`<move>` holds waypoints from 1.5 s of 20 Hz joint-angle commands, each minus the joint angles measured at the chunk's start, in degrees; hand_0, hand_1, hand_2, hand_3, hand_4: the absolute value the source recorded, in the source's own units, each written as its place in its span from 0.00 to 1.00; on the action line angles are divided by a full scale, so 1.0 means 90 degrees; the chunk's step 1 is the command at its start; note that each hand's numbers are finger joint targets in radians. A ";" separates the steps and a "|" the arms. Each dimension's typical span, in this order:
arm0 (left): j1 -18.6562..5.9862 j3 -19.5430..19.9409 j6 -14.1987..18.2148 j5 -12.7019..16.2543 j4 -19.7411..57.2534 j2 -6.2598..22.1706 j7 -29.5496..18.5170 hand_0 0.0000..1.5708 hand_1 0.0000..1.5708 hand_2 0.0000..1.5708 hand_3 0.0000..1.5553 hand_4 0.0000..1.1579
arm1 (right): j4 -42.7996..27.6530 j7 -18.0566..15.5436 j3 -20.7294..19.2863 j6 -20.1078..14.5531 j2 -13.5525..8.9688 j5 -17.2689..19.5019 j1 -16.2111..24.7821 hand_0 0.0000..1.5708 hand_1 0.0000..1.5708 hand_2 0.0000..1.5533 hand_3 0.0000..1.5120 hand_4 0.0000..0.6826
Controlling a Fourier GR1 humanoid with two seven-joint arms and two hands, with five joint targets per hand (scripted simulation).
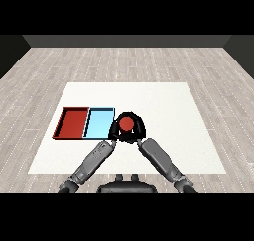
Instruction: Pick the red can and put it in the red box
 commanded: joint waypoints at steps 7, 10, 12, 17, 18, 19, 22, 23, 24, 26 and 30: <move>-0.0304 -0.0425 0.0671 0.0004 0.0309 -0.0149 -0.0005 1.00 1.00 0.95 0.87 0.75 | -0.0408 0.0171 0.0288 -0.0199 0.0091 0.0041 -0.0021 0.97 0.97 0.94 0.92 0.79; 0.0204 -0.0205 0.0455 -0.0332 -0.0195 -0.0150 0.0113 1.00 1.00 0.97 0.92 0.76 | -0.0543 0.0056 0.0302 -0.0207 0.0092 0.0155 0.0174 0.96 0.96 0.94 0.92 0.80; -0.0245 -0.0005 0.0314 -0.0175 -0.0067 -0.0150 0.0301 1.00 1.00 0.97 0.92 0.76 | -0.0573 0.0073 0.0521 -0.0483 0.0092 0.0109 0.0175 0.96 0.96 0.94 0.92 0.80; 0.0461 0.0045 0.0090 -0.0169 -0.0288 -0.0153 -0.0292 1.00 1.00 0.99 0.96 0.97 | -0.0408 0.0280 -0.0250 0.0713 0.0082 -0.0136 0.0040 0.80 0.80 0.81 0.79 0.00; -0.0100 -0.0091 0.0412 0.0121 0.0064 -0.0155 -0.0212 1.00 1.00 1.00 0.96 0.98 | -0.0722 0.0525 -0.0208 0.0630 0.0052 0.0014 0.0053 0.49 0.49 0.39 0.00 0.00; -0.0119 -0.0101 0.0426 0.0146 0.0091 -0.0155 -0.0233 1.00 1.00 1.00 0.96 0.98 | -0.0489 0.0161 0.0021 0.0395 0.0093 0.0059 0.0022 0.00 0.00 0.00 0.00 0.00; -0.0134 -0.0116 0.0440 0.0173 0.0108 -0.0153 -0.0250 1.00 1.00 1.00 0.96 0.98 | -0.0514 0.0189 0.0004 0.0406 0.0092 0.0073 0.0026 0.00 0.00 0.00 0.00 0.00; -0.0126 -0.0383 0.0626 0.0241 0.0031 -0.0152 -0.0342 1.00 1.00 1.00 0.96 0.98 | -0.0523 0.0199 -0.0002 0.0410 0.0092 0.0079 0.0028 0.00 0.00 0.00 0.00 0.00; -0.0174 -0.0207 0.0441 0.0289 0.0282 -0.0152 -0.0430 1.00 1.00 1.00 0.96 0.98 | -0.0598 0.0528 -0.0330 0.0598 0.0092 0.0101 -0.0086 0.00 0.00 0.00 0.00 0.00; -0.0412 -0.0665 0.1160 0.0353 0.0218 -0.0151 -0.0211 1.00 1.00 1.00 0.96 0.99 | -0.0472 -0.0261 -0.0180 0.0703 0.0090 0.0287 0.0424 0.00 0.00 0.00 0.00 0.00; 0.0105 -0.0288 0.0543 0.0068 0.0170 -0.0151 -0.0558 1.00 1.00 1.00 0.95 1.00 | -0.1026 0.0737 -0.0486 0.0465 -0.0122 0.0526 -0.0130 0.00 0.00 0.00 0.00 0.00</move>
